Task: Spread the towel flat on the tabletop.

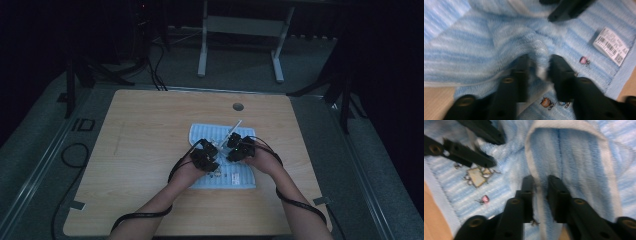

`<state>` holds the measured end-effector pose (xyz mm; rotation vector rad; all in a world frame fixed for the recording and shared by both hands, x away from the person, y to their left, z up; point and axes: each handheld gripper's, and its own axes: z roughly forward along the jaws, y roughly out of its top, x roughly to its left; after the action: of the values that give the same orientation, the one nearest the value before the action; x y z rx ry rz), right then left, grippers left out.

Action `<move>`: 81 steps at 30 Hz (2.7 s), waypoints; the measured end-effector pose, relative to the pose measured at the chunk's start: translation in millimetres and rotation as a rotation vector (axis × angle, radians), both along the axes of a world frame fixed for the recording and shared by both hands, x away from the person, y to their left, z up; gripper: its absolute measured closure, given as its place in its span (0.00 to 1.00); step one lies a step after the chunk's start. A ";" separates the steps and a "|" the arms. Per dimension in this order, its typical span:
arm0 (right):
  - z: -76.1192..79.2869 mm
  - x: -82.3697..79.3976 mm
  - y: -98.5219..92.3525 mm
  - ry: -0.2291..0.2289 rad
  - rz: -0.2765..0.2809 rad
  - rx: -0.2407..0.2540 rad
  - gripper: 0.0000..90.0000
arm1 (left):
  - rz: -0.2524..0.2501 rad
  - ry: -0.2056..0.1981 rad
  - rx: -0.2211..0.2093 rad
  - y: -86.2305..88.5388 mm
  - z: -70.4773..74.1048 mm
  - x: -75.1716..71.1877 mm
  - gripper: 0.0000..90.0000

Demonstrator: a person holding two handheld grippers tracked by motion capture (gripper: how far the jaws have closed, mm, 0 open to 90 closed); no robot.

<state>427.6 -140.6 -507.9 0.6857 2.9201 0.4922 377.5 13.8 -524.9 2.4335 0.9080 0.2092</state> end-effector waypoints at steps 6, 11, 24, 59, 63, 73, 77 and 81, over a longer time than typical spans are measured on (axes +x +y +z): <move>6.7 0.2 -1.4 -0.012 -0.003 0.005 0.98 | -0.018 -0.036 -0.018 -0.5 12.9 -4.4 0.96; 25.1 -2.1 -13.5 -0.046 -0.015 0.055 0.99 | -0.015 -0.068 -0.055 4.5 29.3 -8.7 0.97; 63.2 -11.4 -62.9 -0.114 -0.092 0.130 0.99 | 0.003 -0.117 -0.111 39.4 69.7 -22.2 0.97; 24.4 -2.5 -108.5 -0.032 -0.280 0.181 0.75 | 0.267 -0.025 -0.093 117.8 28.2 10.5 0.63; 35.0 -10.7 -111.1 -0.073 -0.272 0.196 0.70 | 0.205 -0.023 -0.135 110.5 36.3 -7.6 0.61; 1.2 -35.7 -99.7 -0.020 -0.201 0.131 0.70 | -0.022 0.057 -0.102 58.1 9.8 -50.6 0.58; -7.6 -38.1 -100.2 -0.020 -0.197 0.125 0.71 | -0.023 0.045 -0.056 53.6 0.4 -47.9 0.56; -11.9 -34.9 -97.0 -0.034 -0.208 0.145 0.71 | 0.013 0.056 -0.042 56.2 -9.5 -32.1 0.57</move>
<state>392.7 -237.6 -519.8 0.9757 2.7600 0.6880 345.4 70.0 -534.4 2.4065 0.9435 0.1259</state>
